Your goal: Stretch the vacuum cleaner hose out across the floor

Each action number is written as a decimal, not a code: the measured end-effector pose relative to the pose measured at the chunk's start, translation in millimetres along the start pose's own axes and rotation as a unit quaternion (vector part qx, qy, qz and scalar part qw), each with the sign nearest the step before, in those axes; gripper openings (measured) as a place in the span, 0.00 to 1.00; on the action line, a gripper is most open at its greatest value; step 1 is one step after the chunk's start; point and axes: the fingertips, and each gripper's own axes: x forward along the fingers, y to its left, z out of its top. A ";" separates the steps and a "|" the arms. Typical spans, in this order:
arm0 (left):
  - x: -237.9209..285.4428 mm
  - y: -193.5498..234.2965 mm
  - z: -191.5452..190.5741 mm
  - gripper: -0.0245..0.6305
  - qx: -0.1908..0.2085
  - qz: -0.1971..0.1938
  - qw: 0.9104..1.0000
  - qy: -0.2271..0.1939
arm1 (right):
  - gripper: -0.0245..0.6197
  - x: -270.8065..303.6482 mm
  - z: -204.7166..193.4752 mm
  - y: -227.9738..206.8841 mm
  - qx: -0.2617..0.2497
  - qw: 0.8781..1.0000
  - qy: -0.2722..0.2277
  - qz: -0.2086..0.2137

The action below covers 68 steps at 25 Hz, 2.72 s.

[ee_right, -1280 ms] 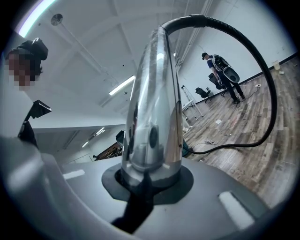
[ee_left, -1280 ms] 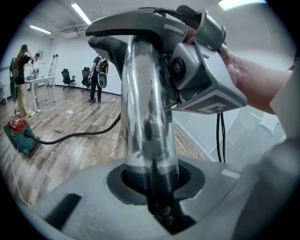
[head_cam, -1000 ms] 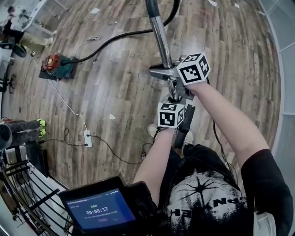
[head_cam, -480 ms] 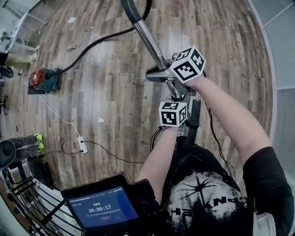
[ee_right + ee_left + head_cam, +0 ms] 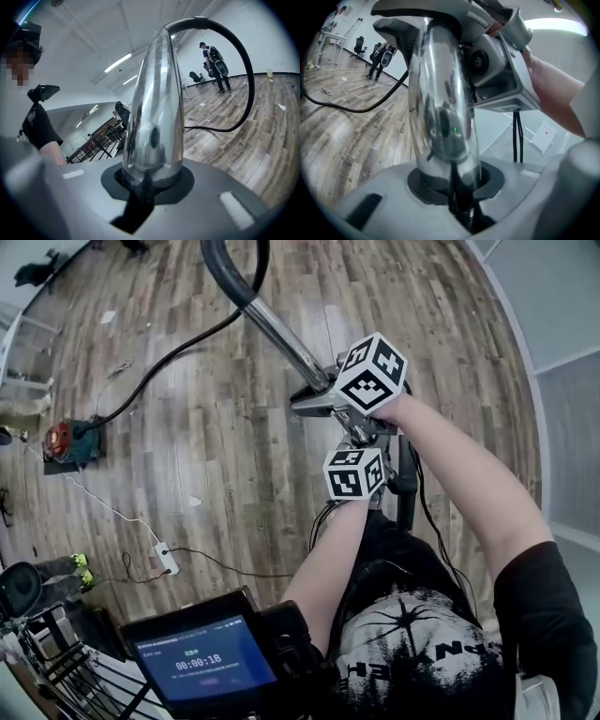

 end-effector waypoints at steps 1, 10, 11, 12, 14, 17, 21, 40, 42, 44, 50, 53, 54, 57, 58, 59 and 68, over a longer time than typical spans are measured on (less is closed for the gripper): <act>-2.7 -6.4 -5.6 0.17 0.000 -0.001 1.000 0.002 | 0.14 -3.2 -4.8 5.4 0.003 1.000 0.000 -0.002; -9.0 -59.1 -45.9 0.16 -0.026 0.013 1.000 -0.011 | 0.14 -33.3 -50.1 45.2 0.022 0.999 0.016 0.023; -9.2 -63.6 -47.4 0.16 -0.029 0.023 0.999 -0.019 | 0.15 -38.7 -53.1 47.7 0.023 0.999 0.016 0.025; -9.8 -66.8 -48.6 0.16 -0.033 0.037 0.998 -0.028 | 0.16 -43.8 -55.9 48.6 0.022 0.999 0.015 0.023; -8.2 -73.6 -51.3 0.15 -0.041 0.065 0.996 -0.041 | 0.18 -56.5 -62.7 43.4 0.027 1.000 0.010 0.008; 5.2 -84.8 -69.0 0.15 -0.055 0.096 0.993 -0.034 | 0.18 -77.6 -82.7 22.7 0.063 0.998 -0.002 -0.033; 36.9 -95.3 -138.0 0.15 -0.069 0.125 0.990 -0.017 | 0.18 -91.4 -160.2 8.0 0.086 0.994 0.013 -0.063; 87.8 -235.3 -143.0 0.41 0.059 -0.002 0.998 0.002 | 0.17 -230.2 -196.3 4.1 0.111 0.977 0.016 -0.180; 85.0 -250.3 -150.3 0.41 0.079 -0.028 0.996 0.003 | 0.18 -244.6 -204.3 2.2 0.122 0.975 0.009 -0.183; 82.7 -262.7 -155.5 0.45 0.090 -0.053 0.995 0.002 | 0.18 -258.8 -214.3 -3.7 0.130 0.973 0.008 -0.190; 63.3 -231.8 -173.1 0.43 0.085 -0.072 0.994 0.014 | 0.16 -270.6 -260.2 -12.8 0.080 0.971 0.065 -0.214; 58.8 -188.8 -175.3 0.38 0.039 -0.059 0.997 0.024 | 0.15 -266.0 -290.7 -16.4 0.054 0.970 0.104 -0.215; 58.0 -175.7 -171.3 0.36 0.018 -0.054 0.998 0.018 | 0.15 -264.1 -300.1 -17.3 0.052 0.970 0.111 -0.211; 60.0 -144.0 -148.4 0.35 -0.050 -0.046 0.998 -0.018 | 0.16 -260.8 -327.5 -21.4 0.067 0.971 0.116 -0.198; 62.1 -135.0 -137.9 0.34 -0.068 -0.043 0.996 -0.031 | 0.16 -260.2 -335.1 -22.7 0.072 0.971 0.116 -0.195; 64.9 -128.2 -126.4 0.34 -0.082 -0.041 0.995 -0.043 | 0.16 -260.7 -341.6 -23.4 0.074 0.972 0.116 -0.192; 83.9 -238.6 -77.4 0.42 -0.115 -0.097 0.986 -0.070 | 0.16 -342.6 -382.5 56.9 0.055 0.975 0.135 -0.168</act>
